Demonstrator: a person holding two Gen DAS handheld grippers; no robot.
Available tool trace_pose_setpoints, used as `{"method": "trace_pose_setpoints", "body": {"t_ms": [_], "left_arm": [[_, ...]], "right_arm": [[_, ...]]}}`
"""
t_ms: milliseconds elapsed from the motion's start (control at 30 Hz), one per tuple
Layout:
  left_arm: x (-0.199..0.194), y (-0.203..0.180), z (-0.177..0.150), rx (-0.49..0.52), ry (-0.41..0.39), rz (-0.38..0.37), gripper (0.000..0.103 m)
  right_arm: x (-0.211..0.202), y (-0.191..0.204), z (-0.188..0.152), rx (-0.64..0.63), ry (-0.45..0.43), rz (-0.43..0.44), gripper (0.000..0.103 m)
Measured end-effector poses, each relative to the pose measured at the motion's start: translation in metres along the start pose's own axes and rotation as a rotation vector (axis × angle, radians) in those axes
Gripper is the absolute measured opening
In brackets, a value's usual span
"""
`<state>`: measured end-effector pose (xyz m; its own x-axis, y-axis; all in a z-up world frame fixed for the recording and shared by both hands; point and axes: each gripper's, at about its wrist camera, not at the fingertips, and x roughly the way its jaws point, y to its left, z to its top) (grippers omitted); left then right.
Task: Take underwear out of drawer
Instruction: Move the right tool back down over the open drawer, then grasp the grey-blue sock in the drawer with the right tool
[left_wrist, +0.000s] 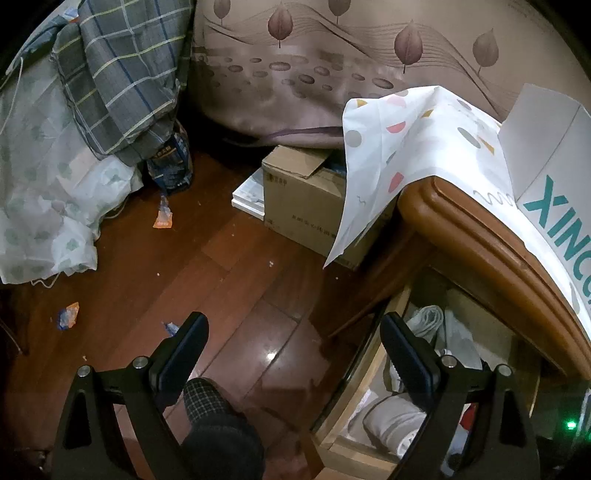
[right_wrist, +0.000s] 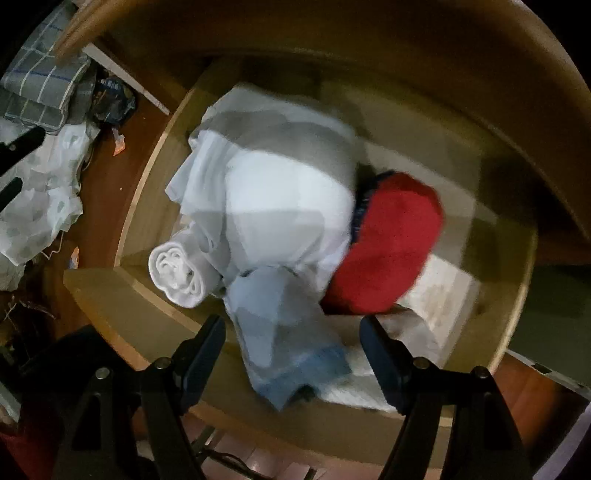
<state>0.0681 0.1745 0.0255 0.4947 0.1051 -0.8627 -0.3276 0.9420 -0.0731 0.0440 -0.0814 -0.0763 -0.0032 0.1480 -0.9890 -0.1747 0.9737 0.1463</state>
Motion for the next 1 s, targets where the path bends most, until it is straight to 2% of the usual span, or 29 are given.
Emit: {"method": "trace_pose_setpoints", "body": {"t_ms": [200,233,367,400,433,633,700,833,1000], "left_arm": [[0.001,-0.002,0.001,0.008,0.013,-0.003,0.092],[0.001,-0.002,0.001,0.011,0.013,-0.002,0.092],[0.003,-0.004,0.002,0.013,0.014,-0.001,0.092],[0.003,-0.004,0.002,0.013,0.016,-0.002,0.092],[0.002,-0.003,0.002,0.011,0.016,-0.004,0.092],[0.002,-0.003,0.001,0.013,0.019,-0.009,0.092],[0.002,-0.004,0.001,0.019,0.022,-0.020,0.092],[0.002,-0.008,-0.001,0.036,0.015,-0.024,0.092],[0.004,-0.014,-0.004,0.059,0.030,-0.046,0.092]], "right_arm": [[0.033,0.013,0.007,-0.033,0.077,-0.009,0.077],[0.036,0.014,0.007,-0.034,0.071,-0.037,0.078],[0.039,0.017,0.010,-0.020,0.057,-0.038,0.077],[0.041,0.017,0.010,-0.016,0.062,-0.028,0.073],[0.042,0.017,0.010,-0.014,0.069,-0.024,0.064],[0.049,0.010,0.010,0.009,0.083,0.001,0.059],[0.051,0.007,0.009,0.020,0.088,0.006,0.055],[0.043,0.005,0.006,0.030,0.051,0.004,0.047],[0.010,-0.003,-0.005,0.039,-0.035,0.002,0.046]]}}
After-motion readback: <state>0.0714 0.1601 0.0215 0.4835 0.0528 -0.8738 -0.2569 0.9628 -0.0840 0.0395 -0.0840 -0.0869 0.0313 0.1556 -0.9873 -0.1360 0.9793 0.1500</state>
